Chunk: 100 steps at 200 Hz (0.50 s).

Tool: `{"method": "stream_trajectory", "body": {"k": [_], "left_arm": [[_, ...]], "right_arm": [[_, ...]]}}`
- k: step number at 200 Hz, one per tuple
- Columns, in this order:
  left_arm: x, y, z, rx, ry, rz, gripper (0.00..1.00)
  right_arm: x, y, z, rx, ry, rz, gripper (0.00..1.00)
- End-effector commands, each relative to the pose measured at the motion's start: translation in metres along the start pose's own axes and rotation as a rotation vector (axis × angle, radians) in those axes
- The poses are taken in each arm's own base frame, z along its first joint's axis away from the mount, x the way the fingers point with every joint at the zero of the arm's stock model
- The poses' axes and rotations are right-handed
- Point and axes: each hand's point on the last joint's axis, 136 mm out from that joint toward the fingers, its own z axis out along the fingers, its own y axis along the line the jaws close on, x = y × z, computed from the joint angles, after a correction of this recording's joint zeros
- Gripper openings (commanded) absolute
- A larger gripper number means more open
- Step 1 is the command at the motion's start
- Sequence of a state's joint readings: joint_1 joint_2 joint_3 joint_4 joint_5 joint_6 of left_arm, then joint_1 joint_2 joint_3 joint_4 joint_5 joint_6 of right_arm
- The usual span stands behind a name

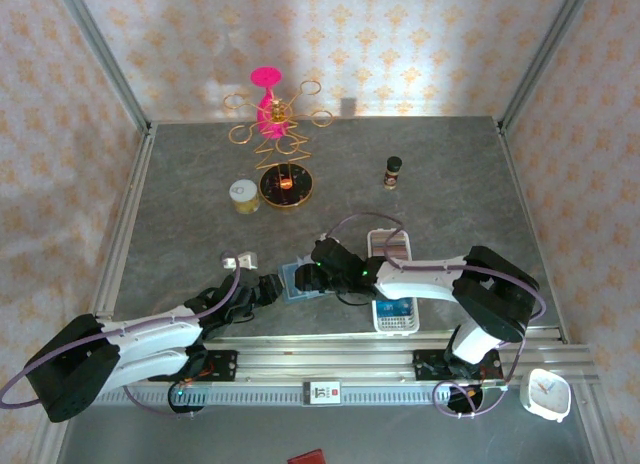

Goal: Put the credit cards into the card holder

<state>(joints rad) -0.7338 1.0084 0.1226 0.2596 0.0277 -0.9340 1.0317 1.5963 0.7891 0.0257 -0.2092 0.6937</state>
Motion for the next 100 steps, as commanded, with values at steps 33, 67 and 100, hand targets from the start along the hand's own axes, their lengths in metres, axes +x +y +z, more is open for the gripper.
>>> {"method": "stream_trajectory", "body": {"k": [33, 67, 100], "left_arm": [[0.008, 0.01, 0.0, -0.03, 0.022, 0.016, 0.39], [0.005, 0.009, -0.001, -0.028, 0.008, 0.012, 0.39], [0.002, 0.01, -0.003, -0.045, -0.001, 0.016, 0.39]], "right_arm": [[-0.006, 0.02, -0.007, -0.046, -0.018, -0.031, 0.66], [-0.007, 0.027, -0.01, -0.08, -0.024, -0.032, 0.88], [-0.013, 0.026, -0.018, -0.06, -0.046, -0.07, 0.88]]}}
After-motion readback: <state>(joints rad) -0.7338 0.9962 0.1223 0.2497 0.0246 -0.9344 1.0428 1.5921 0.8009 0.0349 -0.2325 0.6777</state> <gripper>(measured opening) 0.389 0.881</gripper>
